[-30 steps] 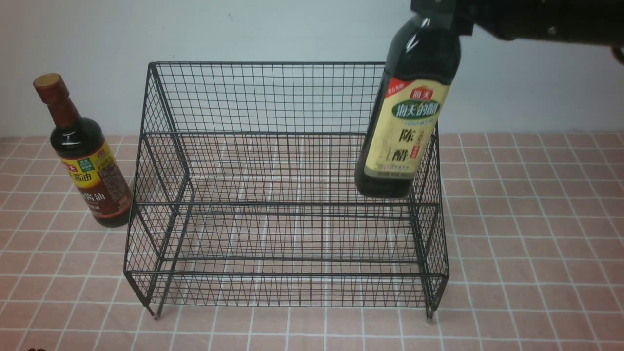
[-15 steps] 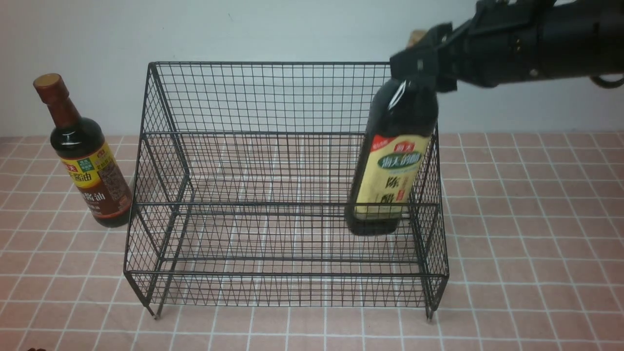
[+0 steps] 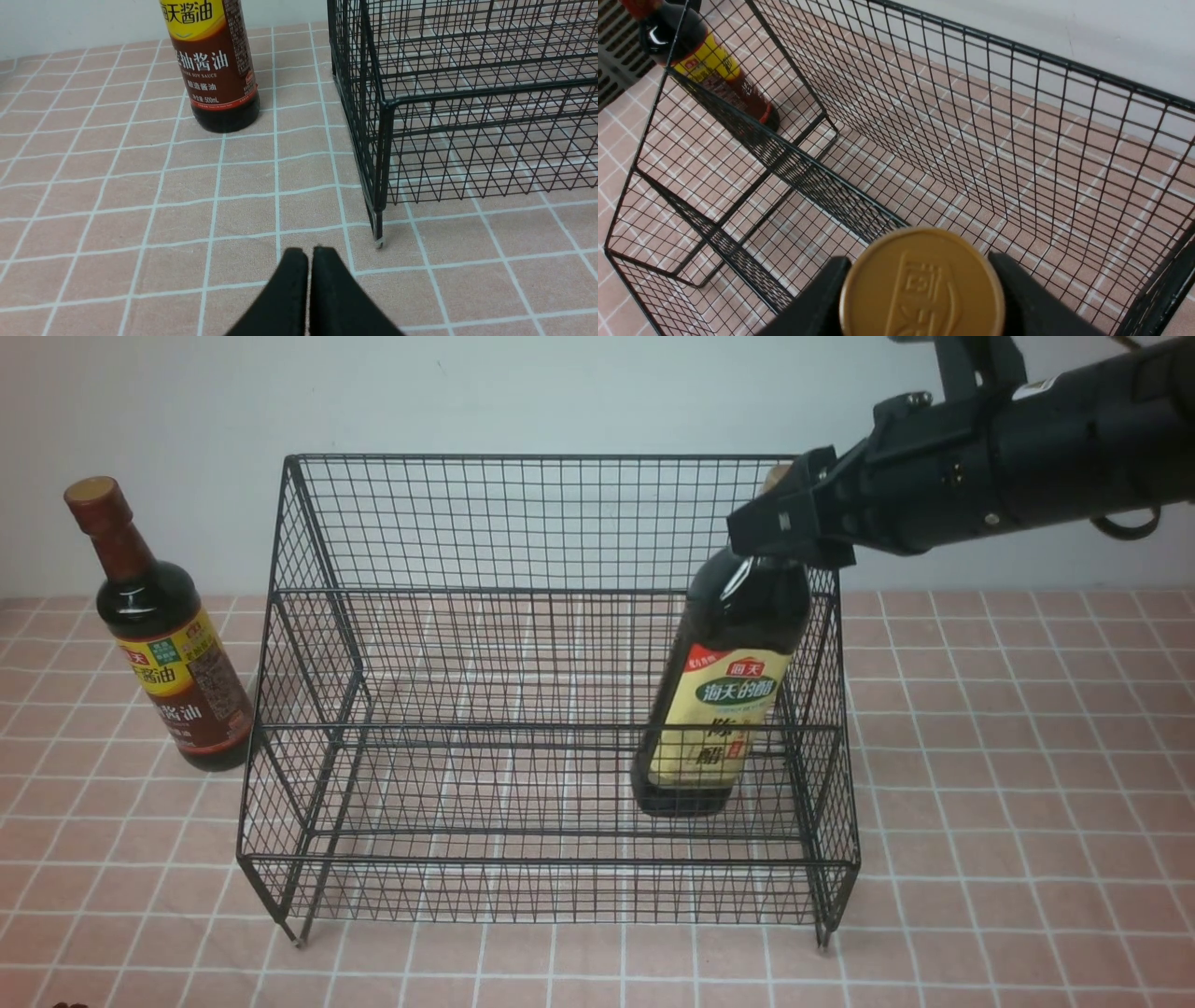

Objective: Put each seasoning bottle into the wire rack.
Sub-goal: Use the right arm to put the condiment bottle back on the shelf

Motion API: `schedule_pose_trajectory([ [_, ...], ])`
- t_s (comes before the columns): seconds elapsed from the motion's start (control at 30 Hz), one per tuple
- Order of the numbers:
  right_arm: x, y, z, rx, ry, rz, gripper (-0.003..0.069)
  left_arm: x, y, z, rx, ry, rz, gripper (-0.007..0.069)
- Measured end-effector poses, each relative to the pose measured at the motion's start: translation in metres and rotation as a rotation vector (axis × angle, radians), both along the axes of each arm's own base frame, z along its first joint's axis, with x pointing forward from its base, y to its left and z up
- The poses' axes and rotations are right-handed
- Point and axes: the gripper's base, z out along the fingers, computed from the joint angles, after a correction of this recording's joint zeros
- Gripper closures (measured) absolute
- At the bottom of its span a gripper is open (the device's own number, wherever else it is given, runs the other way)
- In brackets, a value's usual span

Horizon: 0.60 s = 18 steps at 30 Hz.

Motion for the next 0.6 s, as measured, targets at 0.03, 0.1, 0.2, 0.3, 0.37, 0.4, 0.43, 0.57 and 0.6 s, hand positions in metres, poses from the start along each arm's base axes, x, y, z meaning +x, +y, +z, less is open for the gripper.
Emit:
schedule_pose_trajectory([
  [0.03, -0.0001, 0.0, 0.0, 0.0, 0.001, 0.001, 0.0326, 0.0, 0.0, 0.0, 0.0, 0.0, 0.0, 0.0631],
  [0.1, 0.0002, 0.0001, -0.0005, -0.001, 0.002, 0.001, 0.0326, 0.0, 0.0, 0.0, 0.0, 0.0, 0.0, 0.0631],
  [0.2, 0.0004, 0.0002, -0.0009, -0.001, 0.003, 0.001, 0.0326, 0.0, 0.0, 0.0, 0.0, 0.0, 0.0, 0.0631],
  [0.3, 0.0013, 0.0005, -0.0025, -0.003, 0.008, 0.001, 0.0326, 0.0, 0.0, 0.0, 0.0, 0.0, 0.0, 0.0631],
  [0.37, 0.0027, 0.001, -0.0048, -0.005, 0.014, 0.002, 0.0326, 0.0, 0.0, 0.0, 0.0, 0.0, 0.0, 0.0631],
  [0.4, 0.0036, 0.0013, -0.0065, -0.007, 0.019, 0.002, 0.0326, 0.0, 0.0, 0.0, 0.0, 0.0, 0.0, 0.0631],
  [0.43, 0.004, 0.0015, -0.0072, -0.007, 0.021, 0.002, 0.0326, 0.0, 0.0, 0.0, 0.0, 0.0, 0.0, 0.0631],
  [0.57, 0.0042, 0.0017, -0.0074, -0.005, 0.023, 0.002, 0.0326, 0.0, 0.0, 0.0, 0.0, 0.0, 0.0, 0.0631],
  [0.6, 0.0042, 0.0017, -0.0074, -0.004, 0.023, 0.002, 0.0326, 0.0, 0.0, 0.0, 0.0, 0.0, 0.0, 0.0631],
])
